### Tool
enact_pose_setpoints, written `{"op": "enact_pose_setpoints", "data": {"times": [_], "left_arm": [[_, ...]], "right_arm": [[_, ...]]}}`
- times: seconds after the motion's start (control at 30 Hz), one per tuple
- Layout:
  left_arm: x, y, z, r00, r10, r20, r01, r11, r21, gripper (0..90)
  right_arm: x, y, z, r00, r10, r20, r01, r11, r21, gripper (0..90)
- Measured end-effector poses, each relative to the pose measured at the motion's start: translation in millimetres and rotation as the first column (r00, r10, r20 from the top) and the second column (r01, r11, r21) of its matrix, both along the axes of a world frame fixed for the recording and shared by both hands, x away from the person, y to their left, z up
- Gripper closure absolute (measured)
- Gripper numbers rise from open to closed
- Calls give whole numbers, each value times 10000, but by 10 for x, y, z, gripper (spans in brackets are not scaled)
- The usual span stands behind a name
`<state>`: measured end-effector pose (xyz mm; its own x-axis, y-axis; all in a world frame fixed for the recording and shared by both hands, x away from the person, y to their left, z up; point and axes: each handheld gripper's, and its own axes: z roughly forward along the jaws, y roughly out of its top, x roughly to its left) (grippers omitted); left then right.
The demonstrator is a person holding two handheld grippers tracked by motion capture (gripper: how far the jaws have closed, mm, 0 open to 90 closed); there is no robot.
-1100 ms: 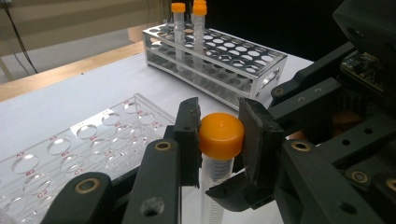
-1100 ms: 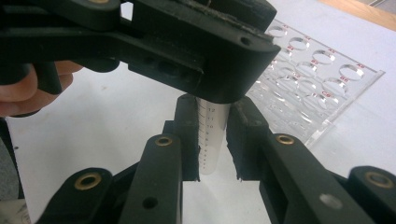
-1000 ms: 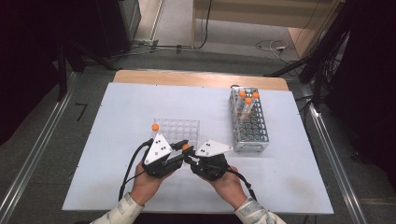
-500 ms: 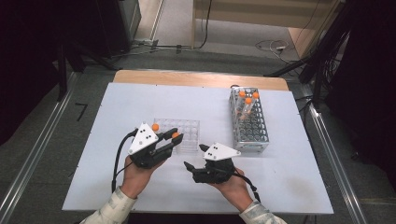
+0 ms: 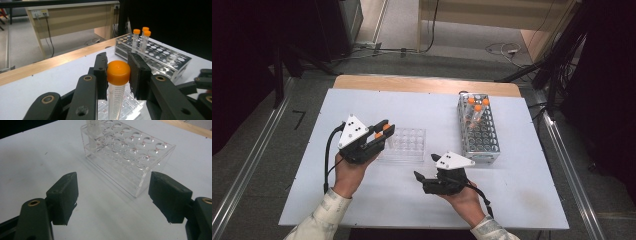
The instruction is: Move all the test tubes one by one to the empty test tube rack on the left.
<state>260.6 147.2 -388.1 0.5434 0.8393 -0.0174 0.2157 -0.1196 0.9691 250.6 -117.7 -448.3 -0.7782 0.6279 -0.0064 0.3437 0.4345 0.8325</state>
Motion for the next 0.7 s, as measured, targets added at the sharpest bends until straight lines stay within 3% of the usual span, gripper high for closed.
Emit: {"op": "enact_pose_setpoints", "data": {"times": [0.27,0.7], "left_arm": [[83,14,-38,9988,481,78,-483,9986,213,707],[190,-5,-235,9967,697,-410,-677,9965,481,706]], "right_arm": [[-13,-15,2,10000,28,-74,-27,10000,72,228],[-22,-57,-27,9996,38,-277,-36,10000,83,230]]}}
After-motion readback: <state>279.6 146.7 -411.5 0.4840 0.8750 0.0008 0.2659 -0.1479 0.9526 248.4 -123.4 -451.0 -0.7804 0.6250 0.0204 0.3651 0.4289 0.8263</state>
